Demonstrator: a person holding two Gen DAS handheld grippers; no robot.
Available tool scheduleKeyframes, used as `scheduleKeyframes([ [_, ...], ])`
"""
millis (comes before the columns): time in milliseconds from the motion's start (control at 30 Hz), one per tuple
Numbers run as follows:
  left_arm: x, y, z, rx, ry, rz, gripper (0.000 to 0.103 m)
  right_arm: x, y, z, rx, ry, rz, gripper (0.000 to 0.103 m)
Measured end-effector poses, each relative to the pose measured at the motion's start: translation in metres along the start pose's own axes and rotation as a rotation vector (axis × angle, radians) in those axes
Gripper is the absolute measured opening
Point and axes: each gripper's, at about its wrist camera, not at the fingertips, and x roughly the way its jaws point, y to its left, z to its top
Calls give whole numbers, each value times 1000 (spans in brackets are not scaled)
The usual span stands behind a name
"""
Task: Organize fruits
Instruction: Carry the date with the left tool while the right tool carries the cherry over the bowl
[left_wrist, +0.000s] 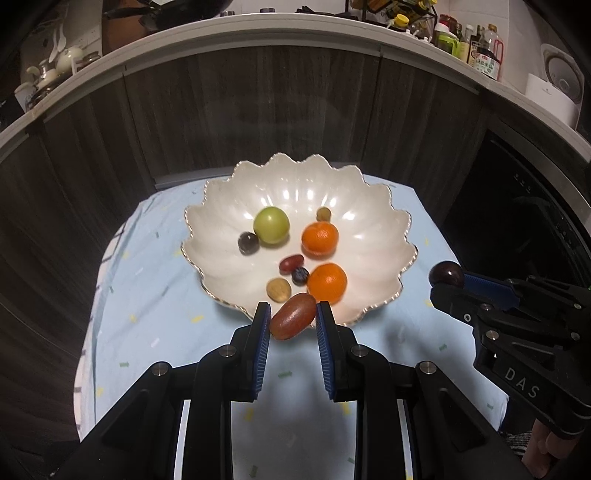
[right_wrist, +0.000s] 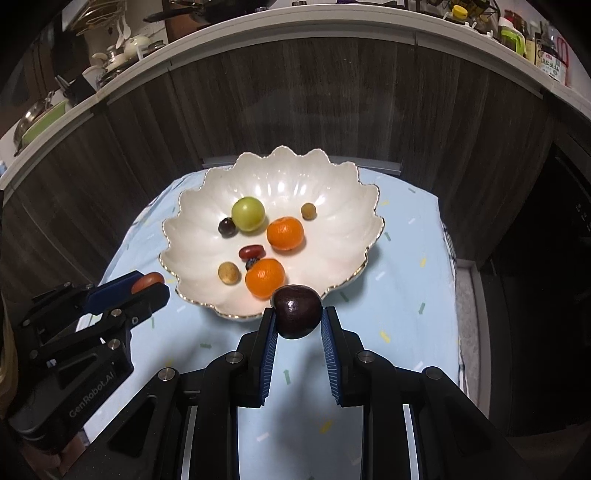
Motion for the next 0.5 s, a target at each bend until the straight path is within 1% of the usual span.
scheduleKeyframes([
  [500,10,10,32,5,-26,18,25,6,-8,25,34,-27,-28,26],
])
